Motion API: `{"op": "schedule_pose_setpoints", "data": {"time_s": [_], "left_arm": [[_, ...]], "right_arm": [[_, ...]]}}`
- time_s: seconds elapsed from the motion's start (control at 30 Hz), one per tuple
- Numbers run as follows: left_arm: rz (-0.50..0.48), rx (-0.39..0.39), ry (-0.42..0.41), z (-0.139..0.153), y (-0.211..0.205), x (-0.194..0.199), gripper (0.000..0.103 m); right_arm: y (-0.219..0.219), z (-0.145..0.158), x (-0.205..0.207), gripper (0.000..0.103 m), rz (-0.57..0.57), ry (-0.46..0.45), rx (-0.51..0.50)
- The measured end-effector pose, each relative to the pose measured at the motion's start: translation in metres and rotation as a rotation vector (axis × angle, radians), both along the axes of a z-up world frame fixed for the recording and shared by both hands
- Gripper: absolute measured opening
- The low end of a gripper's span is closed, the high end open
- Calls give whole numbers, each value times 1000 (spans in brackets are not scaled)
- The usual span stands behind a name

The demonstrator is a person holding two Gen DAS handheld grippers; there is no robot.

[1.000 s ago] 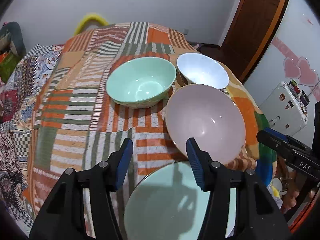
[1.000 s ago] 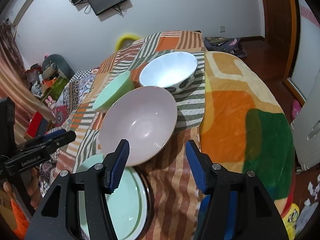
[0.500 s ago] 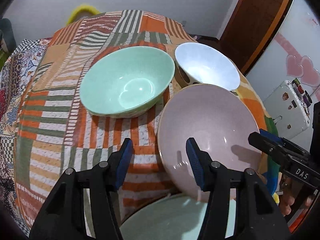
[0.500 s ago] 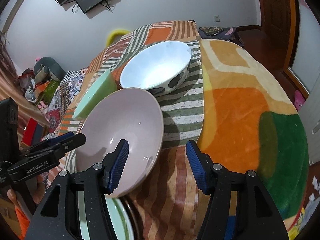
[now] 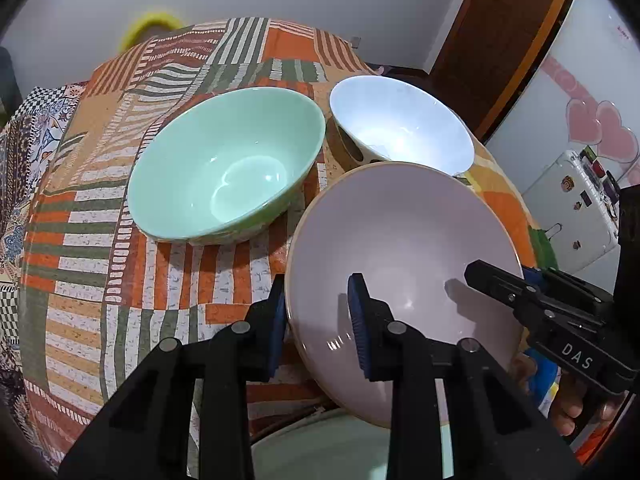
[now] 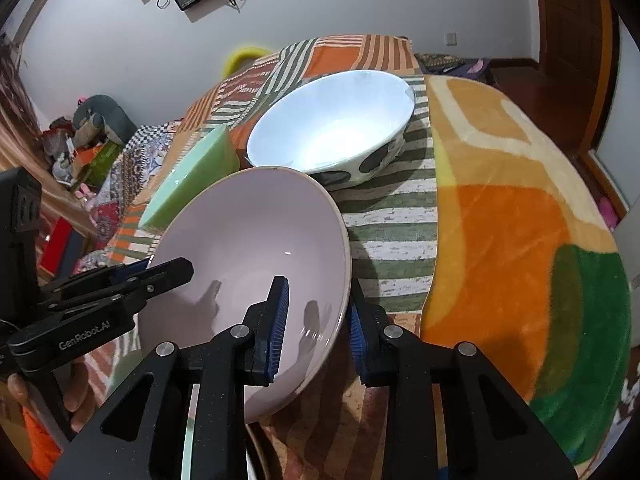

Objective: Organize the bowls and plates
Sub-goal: 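Move both tools to the pale pink bowl and grasp its rim, then lift the pink bowl with both tools and carry it past the plate stack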

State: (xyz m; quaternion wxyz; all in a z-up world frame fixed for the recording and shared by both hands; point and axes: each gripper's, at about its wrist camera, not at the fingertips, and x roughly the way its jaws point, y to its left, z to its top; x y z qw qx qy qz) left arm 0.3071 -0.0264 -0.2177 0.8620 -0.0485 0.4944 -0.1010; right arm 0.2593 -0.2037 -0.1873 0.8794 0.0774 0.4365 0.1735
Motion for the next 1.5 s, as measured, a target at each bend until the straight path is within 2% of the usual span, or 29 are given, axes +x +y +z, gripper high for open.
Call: {"op": "schedule_pose_setpoints", "data": {"time_s": [0.37,0.87,1.5], "left_arm": [[0,-37,4,16,1,-11,30],[-11,-38,-100,69,-2,-64,30],[81,-60,-205,116,48,-136,30]], "right_arm": [[-4,13,-7,26,-10,3,2],[-3,49,-38,26,-7,-94,18],[41,73,-76,26,70,-177,24]]}}
